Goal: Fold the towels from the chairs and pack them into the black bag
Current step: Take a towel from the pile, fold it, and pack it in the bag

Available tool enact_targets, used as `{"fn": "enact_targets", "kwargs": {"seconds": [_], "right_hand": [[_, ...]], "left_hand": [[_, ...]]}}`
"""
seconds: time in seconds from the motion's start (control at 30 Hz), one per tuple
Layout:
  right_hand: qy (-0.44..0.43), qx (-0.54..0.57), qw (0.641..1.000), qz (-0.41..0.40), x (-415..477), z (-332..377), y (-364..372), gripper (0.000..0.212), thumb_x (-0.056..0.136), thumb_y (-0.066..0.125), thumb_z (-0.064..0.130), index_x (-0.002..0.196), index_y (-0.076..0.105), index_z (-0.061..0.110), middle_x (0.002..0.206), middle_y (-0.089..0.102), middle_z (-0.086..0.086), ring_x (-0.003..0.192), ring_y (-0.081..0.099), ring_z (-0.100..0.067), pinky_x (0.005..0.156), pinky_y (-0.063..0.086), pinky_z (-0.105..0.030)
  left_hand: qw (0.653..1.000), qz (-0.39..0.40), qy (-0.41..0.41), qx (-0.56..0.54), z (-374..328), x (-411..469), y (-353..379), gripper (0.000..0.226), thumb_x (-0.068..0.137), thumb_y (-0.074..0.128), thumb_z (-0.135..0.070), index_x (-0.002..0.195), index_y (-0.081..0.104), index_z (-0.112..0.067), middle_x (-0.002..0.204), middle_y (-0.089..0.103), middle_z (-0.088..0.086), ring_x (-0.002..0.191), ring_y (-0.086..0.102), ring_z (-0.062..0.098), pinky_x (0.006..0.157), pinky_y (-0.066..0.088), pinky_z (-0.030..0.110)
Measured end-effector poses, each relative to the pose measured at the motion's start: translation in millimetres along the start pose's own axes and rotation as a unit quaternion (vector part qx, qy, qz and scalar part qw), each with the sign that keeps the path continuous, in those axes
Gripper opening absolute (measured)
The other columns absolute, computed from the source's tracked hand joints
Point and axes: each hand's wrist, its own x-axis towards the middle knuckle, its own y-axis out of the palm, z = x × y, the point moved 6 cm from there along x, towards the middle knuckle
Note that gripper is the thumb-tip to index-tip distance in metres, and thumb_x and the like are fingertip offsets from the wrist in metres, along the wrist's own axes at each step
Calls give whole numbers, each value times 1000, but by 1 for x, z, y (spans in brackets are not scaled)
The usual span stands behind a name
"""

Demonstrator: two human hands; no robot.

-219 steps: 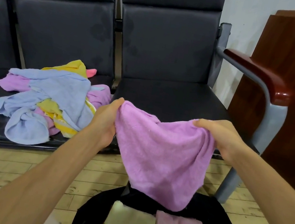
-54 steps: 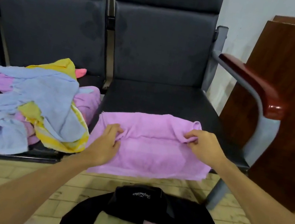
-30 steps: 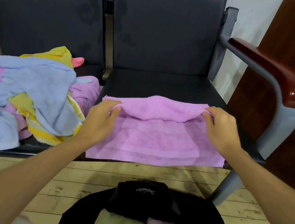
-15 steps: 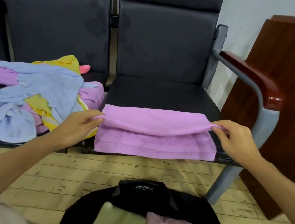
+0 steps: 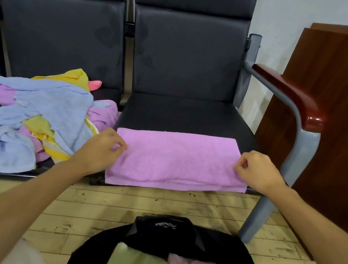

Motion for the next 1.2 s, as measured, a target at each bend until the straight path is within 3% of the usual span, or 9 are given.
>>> {"fn": "enact_targets", "kwargs": {"seconds": [0.17,0.27,0.43,0.53,0.63,0.73,0.93,1.0,1.2], "right_hand": [[127,-11,992,23,13,-11,17,39,93,54,46,108,53,10,107,57,-10,91,60,-27,81,53,-43],[176,-33,983,39,17,-13,21,57,94,43,58,118,48,6,112,60,-13,100,60,-31,89,50,-45],[172,-111,975,83,22,0,26,53,96,32,61,79,53,16,96,61,-4,101,58,-26,98,38,-43],[163,-27,982,95,24,11,29,43,99,40,46,70,50,16,82,57,-3,92,57,-24,92,40,-40],[197,144,968,62,25,17,22,28,99,46,32,93,55,7,95,56,-8,85,54,-21,77,41,-33],[284,359,887,63,22,12,19,35,95,57,25,124,46,8,112,55,-11,99,56,-29,83,49,-40],[356,509,773,129,8,-7,28,42,86,69,36,111,59,3,106,68,-22,97,67,-38,75,57,-45],[356,500,780,122,6,-11,30,34,93,62,33,109,58,4,104,68,-22,94,67,-37,78,56,-45],[333,474,806,117,5,-17,32,18,93,57,15,107,53,5,108,64,-23,96,64,-38,83,54,-45]], "left_hand": [[986,3,-166,4,29,14,16,23,88,61,-23,89,55,-1,84,55,14,89,59,38,69,41,34],[973,51,-221,37,39,15,28,56,86,58,-51,100,57,3,102,61,18,94,60,34,81,49,42],[951,99,-257,137,27,18,31,68,90,41,-63,126,49,-6,132,51,13,124,45,36,104,29,43],[962,92,-214,141,14,21,32,54,96,39,-52,126,52,-9,132,53,11,123,46,34,103,30,42],[986,17,-167,-6,0,24,25,38,97,47,-28,124,55,-3,120,60,14,111,55,32,89,38,32],[965,-20,-208,-160,-6,21,19,31,95,50,-19,121,53,-2,111,57,9,99,53,27,79,38,29],[804,6,-367,-469,-5,6,24,33,91,61,-31,113,55,-7,97,62,16,73,61,27,53,52,33],[782,1,-358,-509,-16,5,24,26,93,58,-31,107,55,-10,82,59,10,67,59,22,50,51,30],[818,-21,-282,-501,-55,14,15,15,97,52,-27,105,50,-16,81,54,0,68,53,15,58,45,30]]}}
